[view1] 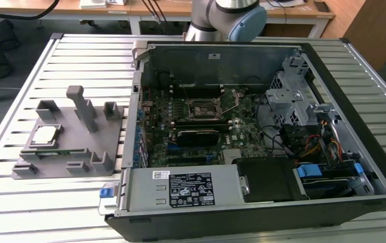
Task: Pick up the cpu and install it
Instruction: 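Pick up the cpu and move it towards the insertion slot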
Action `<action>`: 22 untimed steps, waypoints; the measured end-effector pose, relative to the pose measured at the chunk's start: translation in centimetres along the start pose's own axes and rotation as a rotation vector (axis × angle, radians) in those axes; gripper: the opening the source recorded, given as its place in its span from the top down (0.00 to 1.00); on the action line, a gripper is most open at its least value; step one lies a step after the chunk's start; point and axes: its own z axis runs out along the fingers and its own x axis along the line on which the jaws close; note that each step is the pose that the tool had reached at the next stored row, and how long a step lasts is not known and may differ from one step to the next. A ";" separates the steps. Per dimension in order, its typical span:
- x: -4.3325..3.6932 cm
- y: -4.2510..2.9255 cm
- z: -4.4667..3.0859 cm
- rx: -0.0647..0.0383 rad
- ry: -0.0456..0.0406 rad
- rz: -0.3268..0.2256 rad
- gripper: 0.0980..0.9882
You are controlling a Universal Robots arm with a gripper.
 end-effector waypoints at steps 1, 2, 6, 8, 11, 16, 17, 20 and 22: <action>0.89 -0.07 0.11 0.000 0.0022 0.000 0.99; 0.94 -0.08 0.11 0.000 0.0025 0.000 0.99; 1.09 -0.09 0.13 0.000 0.0029 0.000 0.99; 1.09 -0.09 0.13 0.000 0.0029 0.000 0.99; 1.03 -0.08 0.13 0.000 0.0029 0.000 0.99; 0.90 -0.07 0.14 0.000 0.0028 0.000 0.99; 0.86 -0.07 0.13 0.000 0.0029 0.000 0.99; 0.54 -0.05 0.13 0.000 0.0030 0.000 0.99; 0.30 -0.03 0.14 0.000 0.0029 0.000 0.99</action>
